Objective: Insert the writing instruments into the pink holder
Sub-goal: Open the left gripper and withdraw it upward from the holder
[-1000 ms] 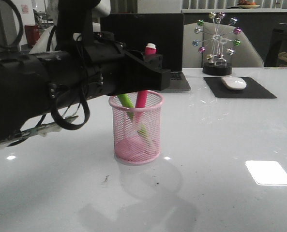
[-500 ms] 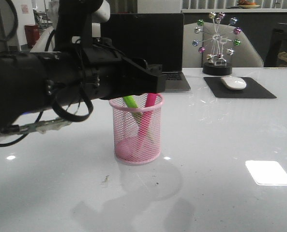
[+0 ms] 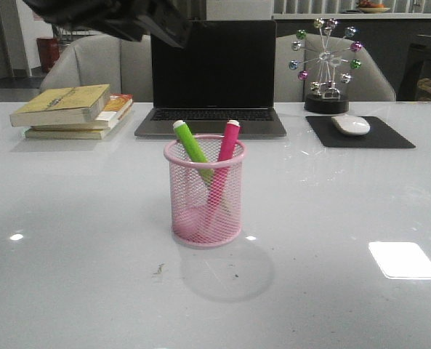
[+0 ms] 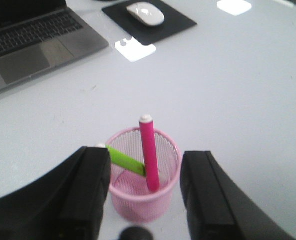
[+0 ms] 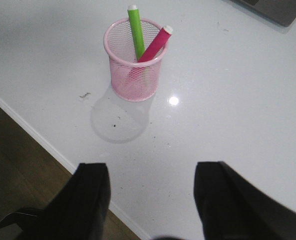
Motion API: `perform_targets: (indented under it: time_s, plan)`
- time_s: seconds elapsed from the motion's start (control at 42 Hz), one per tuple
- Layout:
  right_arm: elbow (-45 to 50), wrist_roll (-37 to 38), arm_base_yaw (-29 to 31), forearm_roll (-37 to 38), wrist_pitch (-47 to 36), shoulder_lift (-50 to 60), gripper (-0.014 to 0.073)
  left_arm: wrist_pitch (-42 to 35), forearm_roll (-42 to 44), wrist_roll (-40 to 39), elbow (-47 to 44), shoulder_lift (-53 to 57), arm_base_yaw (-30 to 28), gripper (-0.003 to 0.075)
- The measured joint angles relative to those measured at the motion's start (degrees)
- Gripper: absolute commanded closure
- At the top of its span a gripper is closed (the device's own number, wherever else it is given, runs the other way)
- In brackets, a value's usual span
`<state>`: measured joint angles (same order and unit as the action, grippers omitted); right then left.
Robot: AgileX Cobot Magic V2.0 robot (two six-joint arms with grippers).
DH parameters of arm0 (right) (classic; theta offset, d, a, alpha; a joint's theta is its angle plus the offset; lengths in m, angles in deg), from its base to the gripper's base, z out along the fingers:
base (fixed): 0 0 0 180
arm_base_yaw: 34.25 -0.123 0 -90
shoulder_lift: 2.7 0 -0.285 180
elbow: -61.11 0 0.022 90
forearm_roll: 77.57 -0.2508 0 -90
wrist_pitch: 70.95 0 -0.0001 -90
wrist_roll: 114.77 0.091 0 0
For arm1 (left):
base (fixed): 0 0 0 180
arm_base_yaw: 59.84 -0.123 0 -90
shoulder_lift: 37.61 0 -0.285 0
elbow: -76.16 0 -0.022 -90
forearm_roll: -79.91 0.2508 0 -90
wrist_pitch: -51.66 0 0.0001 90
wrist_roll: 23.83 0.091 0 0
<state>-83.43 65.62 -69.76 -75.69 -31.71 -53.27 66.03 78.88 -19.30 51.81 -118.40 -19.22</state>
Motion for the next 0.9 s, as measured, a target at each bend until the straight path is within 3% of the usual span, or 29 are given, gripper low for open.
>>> perform_targets:
  time_s: [0.095, 0.262, 0.5, 0.714, 0.905]
  plan:
    - [0.00, 0.00, 0.00, 0.00, 0.00, 0.00, 0.0106, 11.27, 2.16, 0.04, 3.15, 4.00, 0.00, 0.0319]
    - [0.00, 0.00, 0.00, 0.00, 0.00, 0.00, 0.0106, 20.90, 3.65, 0.04, 3.15, 10.82, 0.00, 0.0319]
    - [0.00, 0.00, 0.00, 0.00, 0.00, 0.00, 0.0106, 29.01, 5.75, 0.04, -3.11, 19.72, 0.00, 0.0319]
    - [0.00, 0.00, 0.00, 0.00, 0.00, 0.00, 0.0106, 31.68, 6.25, -0.56, -10.72, 24.94, 0.00, 0.0319]
    - [0.00, 0.00, 0.00, 0.60, 0.00, 0.00, 0.0106, 32.56, 9.02, -8.66, -13.21, 26.44, 0.00, 0.0320]
